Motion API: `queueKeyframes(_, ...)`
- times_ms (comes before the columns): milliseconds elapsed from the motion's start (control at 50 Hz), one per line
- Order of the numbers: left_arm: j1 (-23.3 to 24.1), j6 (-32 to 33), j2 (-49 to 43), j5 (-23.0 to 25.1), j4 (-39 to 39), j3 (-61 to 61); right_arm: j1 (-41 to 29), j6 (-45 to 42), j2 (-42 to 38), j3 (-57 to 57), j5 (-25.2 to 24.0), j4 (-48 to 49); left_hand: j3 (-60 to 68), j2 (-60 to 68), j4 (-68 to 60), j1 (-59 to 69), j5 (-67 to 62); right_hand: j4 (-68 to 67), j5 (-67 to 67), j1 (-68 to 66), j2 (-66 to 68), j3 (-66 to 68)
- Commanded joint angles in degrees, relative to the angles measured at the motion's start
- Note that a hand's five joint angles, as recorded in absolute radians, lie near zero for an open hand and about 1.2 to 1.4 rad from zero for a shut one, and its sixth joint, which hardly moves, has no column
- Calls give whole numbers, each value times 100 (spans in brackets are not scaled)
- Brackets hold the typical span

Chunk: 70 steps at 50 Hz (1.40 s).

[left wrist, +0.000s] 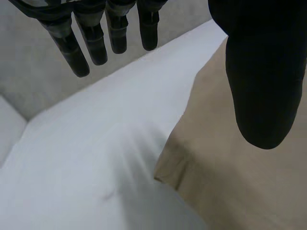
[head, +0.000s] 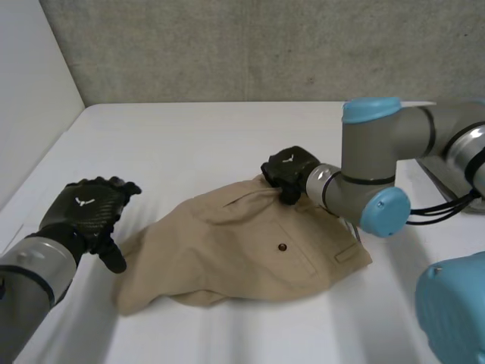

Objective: Fold the laundry.

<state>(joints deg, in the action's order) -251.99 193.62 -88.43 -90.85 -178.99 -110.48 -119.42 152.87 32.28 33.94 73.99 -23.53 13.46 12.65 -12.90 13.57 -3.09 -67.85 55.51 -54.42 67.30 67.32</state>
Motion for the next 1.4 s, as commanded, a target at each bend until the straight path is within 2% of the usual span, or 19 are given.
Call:
queueKeyframes(20,-184,-324,-1087,33,-13,457,191,68,1613,1526,-104,23,-89,-8,33,-100,52,-1215,1449,-2558,1270,1268)
queueKeyframes(120,-166,-316,-1773,68,-39,765,419,68,2484,2651,-227,111,179,260,-235,168,-216,-1215,1449,-2558,1270,1268)
queueKeyframes(200,-87,-316,-2134,331,-22,871,648,50,2950,3433,-367,287,1321,1402,-1377,1310,-1358,-1215,1449,-2558,1270,1268)
queueKeyframes(220,-78,-316,-2152,436,-13,871,700,42,3038,3574,-385,331,2123,2204,-2180,2112,-2161,-1215,1449,-2558,1270,1268)
queueKeyframes(240,-70,-324,-2152,602,-13,871,796,-19,3265,3845,-403,392,4380,4461,-4436,4369,-4417,-1215,1449,-2558,1270,1268)
queueKeyframes(280,-61,-316,-2143,744,-39,888,885,-125,3442,4049,-403,419,6644,6725,-6700,6633,-6681,-1215,1449,-2558,1270,1268)
queueKeyframes(420,-43,-219,-1976,745,-285,1669,982,-881,3584,4121,-315,445,6654,6735,-6710,6643,-6691,-1215,1449,-2558,1270,1268)
queueKeyframes(520,1,220,-2082,490,-759,2741,956,-890,3242,3173,-87,963,6654,6735,-6710,6643,-6691,-1215,1449,-2558,1270,1268)
queueKeyframes(600,62,826,-2319,270,-1400,3795,938,-505,2934,1796,527,2208,6654,6735,-6710,6643,-6691,-1215,1449,-2558,1270,1268)
queueKeyframes(680,220,1099,-2319,138,-2340,4552,929,-74,2819,906,774,3306,6654,6735,-6710,6643,-6691,-1215,1449,-2558,1270,1268)
queueKeyframes(760,308,1091,-1864,-116,-3551,4633,912,461,2898,701,845,4125,6654,6735,-6710,6643,-6691,-1215,1449,-2558,1270,1268)
queueKeyframes(840,431,1047,-1424,-240,-4037,4265,938,937,3056,929,776,4322,6654,6735,-6710,6643,-6691,-1215,1449,-2558,1270,1268)
queueKeyframes(900,484,994,-1291,-214,-4073,3895,921,1105,3205,1306,722,4322,6654,6735,-6710,6643,-6691,-1215,1449,-2558,1270,1268)
queueKeyframes(1000,546,897,-1186,-214,-4012,2799,999,1087,3627,2589,547,4436,6654,6735,-6710,6643,-6691,-1215,1449,-2558,1270,1268)
queueKeyframes(1120,616,915,-1238,-213,-3986,1496,1008,1035,3768,4125,-304,4357,6654,6735,-6710,6643,-6691,-1215,1449,-2558,1270,1268)
queueKeyframes(1200,669,959,-1631,-240,-3855,723,947,685,3672,4961,-735,4304,6654,6735,-6710,6643,-6691,-1215,1449,-2558,1270,1268)
queueKeyframes(1260,669,1011,-1914,-257,-3565,563,947,315,3444,5306,-754,4155,6654,6735,-6710,6643,-6691,-1215,1449,-2558,1270,1268)
queueKeyframes(1320,678,1178,-2055,-327,-2968,431,938,-326,2961,5447,-667,3620,6654,6735,-6710,6643,-6691,-1215,1449,-2558,1270,1268)
queueKeyframes(1400,783,1214,-2029,-494,-2036,352,991,-1249,2933,5483,-307,2479,6654,6735,-6710,6643,-6691,-1215,1449,-2558,1270,1268)
